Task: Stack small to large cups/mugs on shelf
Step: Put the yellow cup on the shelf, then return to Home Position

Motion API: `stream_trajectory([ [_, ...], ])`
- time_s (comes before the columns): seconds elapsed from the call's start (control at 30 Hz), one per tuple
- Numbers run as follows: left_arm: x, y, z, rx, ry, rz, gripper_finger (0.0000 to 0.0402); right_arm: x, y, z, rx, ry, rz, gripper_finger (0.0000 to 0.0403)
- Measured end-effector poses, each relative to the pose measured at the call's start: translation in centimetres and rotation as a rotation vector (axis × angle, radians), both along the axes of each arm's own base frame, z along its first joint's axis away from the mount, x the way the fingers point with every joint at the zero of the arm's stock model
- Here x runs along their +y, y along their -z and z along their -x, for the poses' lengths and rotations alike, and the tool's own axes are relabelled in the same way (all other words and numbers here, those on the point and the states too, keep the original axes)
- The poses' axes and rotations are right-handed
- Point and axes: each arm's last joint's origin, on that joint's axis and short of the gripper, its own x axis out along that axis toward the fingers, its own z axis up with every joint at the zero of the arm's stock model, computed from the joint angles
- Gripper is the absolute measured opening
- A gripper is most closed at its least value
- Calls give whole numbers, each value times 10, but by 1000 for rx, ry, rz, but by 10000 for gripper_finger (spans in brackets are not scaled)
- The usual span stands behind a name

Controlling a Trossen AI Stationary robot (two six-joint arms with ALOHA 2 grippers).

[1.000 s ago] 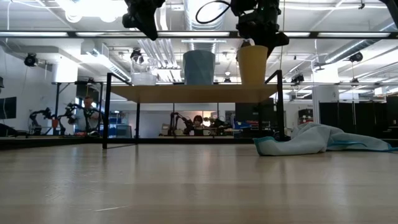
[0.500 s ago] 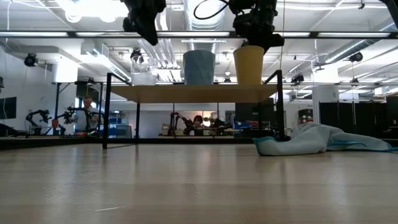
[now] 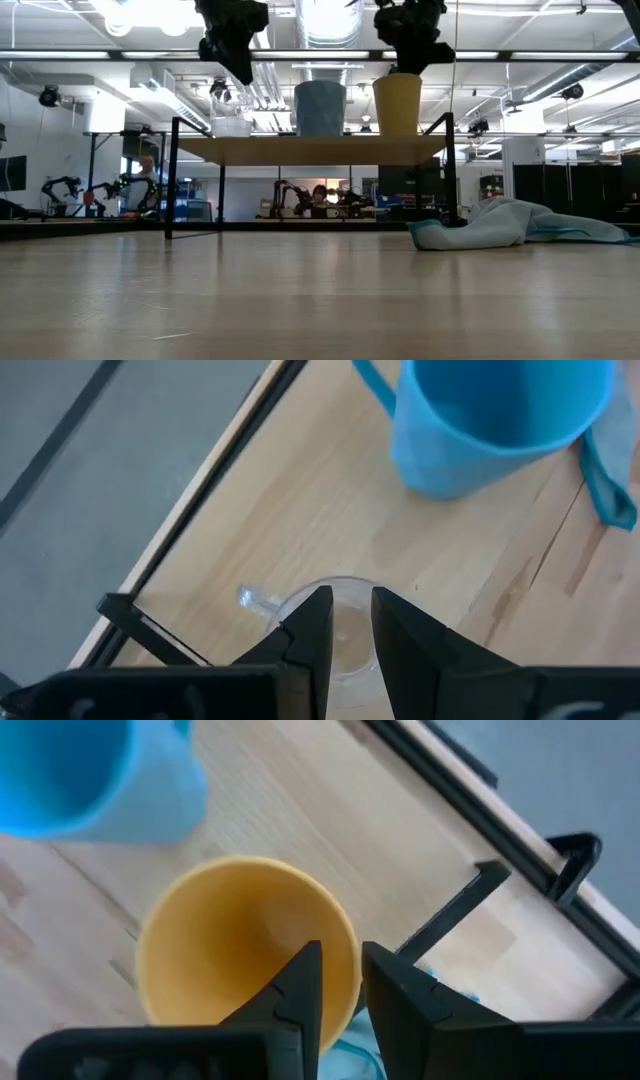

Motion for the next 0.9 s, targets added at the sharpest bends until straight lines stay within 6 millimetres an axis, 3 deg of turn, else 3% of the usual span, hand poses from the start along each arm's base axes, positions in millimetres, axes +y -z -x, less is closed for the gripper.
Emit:
stream_trajectory([
  [0.23,-1,-13,3,-37,1,-19,59,8,-36,13,-75,-3,36,68],
  [0.4,-10,-43,16,-149,28,-35,59,20,-75,31,-223,-15,105,72],
  [0.63,-35,-99,63,-369,54,-124,59,45,-109,76,-362,-21,177,73],
  [0.8,-52,-114,98,-462,40,-155,59,63,-127,110,-450,5,199,68],
  [0.9,-61,-115,114,-545,-38,-62,59,78,-134,127,-508,13,147,71],
])
